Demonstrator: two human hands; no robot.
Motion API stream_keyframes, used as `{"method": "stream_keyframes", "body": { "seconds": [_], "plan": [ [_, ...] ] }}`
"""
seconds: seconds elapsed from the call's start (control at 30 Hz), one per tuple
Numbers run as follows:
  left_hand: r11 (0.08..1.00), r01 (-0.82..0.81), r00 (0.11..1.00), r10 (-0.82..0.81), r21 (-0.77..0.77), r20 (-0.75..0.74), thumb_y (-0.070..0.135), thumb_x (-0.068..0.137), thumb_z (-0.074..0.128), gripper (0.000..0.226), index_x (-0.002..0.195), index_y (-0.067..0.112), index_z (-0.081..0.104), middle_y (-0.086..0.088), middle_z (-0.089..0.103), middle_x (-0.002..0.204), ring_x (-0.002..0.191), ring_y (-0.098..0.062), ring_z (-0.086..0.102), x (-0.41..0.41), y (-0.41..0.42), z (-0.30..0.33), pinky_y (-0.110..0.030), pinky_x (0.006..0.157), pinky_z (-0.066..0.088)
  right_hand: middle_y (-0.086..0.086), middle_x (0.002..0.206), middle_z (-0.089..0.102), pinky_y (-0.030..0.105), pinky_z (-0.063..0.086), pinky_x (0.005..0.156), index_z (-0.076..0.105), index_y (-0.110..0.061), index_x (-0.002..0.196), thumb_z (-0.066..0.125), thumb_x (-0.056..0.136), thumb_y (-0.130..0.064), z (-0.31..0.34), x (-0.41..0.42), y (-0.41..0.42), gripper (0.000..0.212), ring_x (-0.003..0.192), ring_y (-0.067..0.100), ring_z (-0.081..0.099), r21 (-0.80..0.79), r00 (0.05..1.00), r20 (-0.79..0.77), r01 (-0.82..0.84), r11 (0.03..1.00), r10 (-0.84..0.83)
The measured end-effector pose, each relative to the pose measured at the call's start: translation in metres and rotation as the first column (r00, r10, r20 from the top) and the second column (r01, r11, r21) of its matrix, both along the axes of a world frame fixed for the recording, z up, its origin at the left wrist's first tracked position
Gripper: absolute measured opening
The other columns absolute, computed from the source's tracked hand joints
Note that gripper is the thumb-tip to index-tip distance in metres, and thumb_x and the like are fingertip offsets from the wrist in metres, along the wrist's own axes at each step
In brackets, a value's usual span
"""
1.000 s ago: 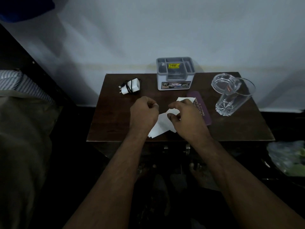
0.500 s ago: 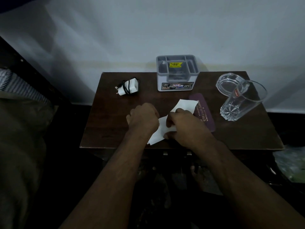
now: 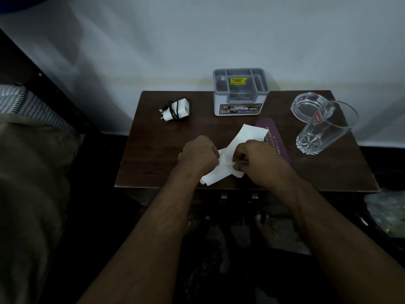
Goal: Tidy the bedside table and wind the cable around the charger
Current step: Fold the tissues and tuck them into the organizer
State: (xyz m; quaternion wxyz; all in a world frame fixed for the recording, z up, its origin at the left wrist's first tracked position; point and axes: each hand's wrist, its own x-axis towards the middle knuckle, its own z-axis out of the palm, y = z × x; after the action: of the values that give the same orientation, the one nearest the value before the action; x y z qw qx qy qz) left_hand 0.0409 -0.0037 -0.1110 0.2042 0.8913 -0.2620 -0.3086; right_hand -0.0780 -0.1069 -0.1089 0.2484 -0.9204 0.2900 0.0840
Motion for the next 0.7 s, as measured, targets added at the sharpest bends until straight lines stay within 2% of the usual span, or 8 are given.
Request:
{"method": "stream_keyframes", "body": {
  "seconds": [0.07, 0.17, 0.27, 0.37, 0.5, 0.63, 0.67, 0.7],
  "plan": [
    [0.998, -0.026, 1.0, 0.026, -0.065, 0.0, 0.019, 0.092, 0.068, 0.012, 0.1, 0.015, 0.076, -0.011, 0.072, 0.11, 0.106, -0.03, 0.067, 0.001, 0.0, -0.001, -0.041, 0.093, 0.056, 0.008, 0.109, 0.071, 0.029, 0.047, 0.089, 0.075, -0.012, 0.106, 0.067, 0.095, -0.015, 0.0, -0.001, -0.003, 0.015, 0.103, 0.024, 0.065, 0.002, 0.994, 0.095, 0.046, 0.999, -0.046],
    [0.976, -0.1, 0.995, 0.092, -0.196, -0.048, 0.032, 0.102, 0.053, 0.034, 0.103, 0.004, 0.072, -0.015, 0.072, 0.102, 0.097, -0.03, 0.067, 0.003, -0.003, 0.001, -0.035, 0.079, 0.051, 0.0, 0.096, 0.074, 0.027, 0.048, 0.082, 0.076, -0.016, 0.094, 0.065, 0.093, -0.01, -0.002, -0.003, -0.006, 0.012, 0.091, 0.016, 0.065, 0.013, 0.961, 0.251, 0.12, 0.993, -0.119],
    [0.951, -0.2, 0.971, 0.16, -0.236, -0.176, 0.05, 0.104, 0.039, 0.055, 0.104, 0.005, 0.071, -0.014, 0.072, 0.101, 0.092, -0.028, 0.067, 0.004, -0.01, 0.003, -0.035, 0.077, 0.05, -0.005, 0.088, 0.074, 0.026, 0.049, 0.079, 0.076, -0.019, 0.09, 0.066, 0.092, -0.009, -0.002, -0.003, -0.009, 0.013, 0.082, 0.01, 0.064, 0.037, 0.91, 0.385, 0.149, 0.988, -0.152],
    [0.92, -0.332, 0.901, 0.244, -0.209, -0.358, 0.062, 0.102, 0.027, 0.068, 0.113, 0.009, 0.068, -0.01, 0.072, 0.1, 0.088, -0.025, 0.068, 0.004, -0.016, 0.005, -0.032, 0.065, 0.05, -0.01, 0.084, 0.072, 0.026, 0.051, 0.079, 0.074, -0.018, 0.086, 0.066, 0.089, -0.007, -0.001, -0.004, -0.01, 0.014, 0.083, 0.011, 0.067, 0.064, 0.836, 0.511, 0.193, 0.979, -0.198],
    [0.816, -0.549, 0.697, 0.327, -0.182, -0.638, 0.073, 0.097, 0.022, 0.078, 0.119, 0.011, 0.065, -0.011, 0.073, 0.102, 0.09, -0.03, 0.07, 0.004, -0.018, 0.012, -0.036, 0.067, 0.055, -0.017, 0.085, 0.068, 0.011, 0.045, 0.076, 0.073, -0.02, 0.093, 0.067, 0.093, -0.014, 0.002, -0.004, -0.009, 0.009, 0.087, 0.002, 0.063, 0.09, 0.788, 0.585, 0.171, 0.981, -0.191],
    [0.726, -0.685, 0.29, 0.196, -0.06, -0.937, 0.083, 0.088, 0.024, 0.1, 0.127, -0.002, 0.06, -0.023, 0.071, 0.116, 0.093, -0.034, 0.07, 0.011, -0.016, 0.016, -0.041, 0.072, 0.057, -0.014, 0.094, 0.074, 0.017, 0.049, 0.08, 0.073, -0.023, 0.098, 0.065, 0.096, -0.018, 0.007, -0.005, -0.003, 0.01, 0.09, 0.0, 0.066, 0.09, 0.818, 0.574, -0.081, 0.993, 0.015],
    [0.73, -0.68, 0.26, 0.154, -0.068, -0.953, 0.081, 0.089, 0.029, 0.098, 0.128, -0.004, 0.06, -0.024, 0.07, 0.119, 0.095, -0.034, 0.07, 0.013, -0.014, 0.016, -0.042, 0.074, 0.058, -0.013, 0.097, 0.075, 0.017, 0.049, 0.082, 0.075, -0.023, 0.1, 0.066, 0.096, -0.018, 0.006, -0.005, 0.0, 0.011, 0.091, 0.0, 0.066, 0.076, 0.828, 0.554, -0.152, 0.986, 0.085],
    [0.734, -0.673, 0.283, 0.141, -0.092, -0.949, 0.075, 0.092, 0.038, 0.089, 0.128, -0.003, 0.061, -0.025, 0.069, 0.121, 0.101, -0.035, 0.07, 0.015, -0.013, 0.016, -0.043, 0.081, 0.059, -0.011, 0.1, 0.076, 0.017, 0.049, 0.084, 0.076, -0.022, 0.102, 0.067, 0.096, -0.019, 0.005, -0.005, 0.002, 0.012, 0.093, 0.0, 0.067, 0.073, 0.832, 0.537, -0.206, 0.976, 0.136]
  ]
}}
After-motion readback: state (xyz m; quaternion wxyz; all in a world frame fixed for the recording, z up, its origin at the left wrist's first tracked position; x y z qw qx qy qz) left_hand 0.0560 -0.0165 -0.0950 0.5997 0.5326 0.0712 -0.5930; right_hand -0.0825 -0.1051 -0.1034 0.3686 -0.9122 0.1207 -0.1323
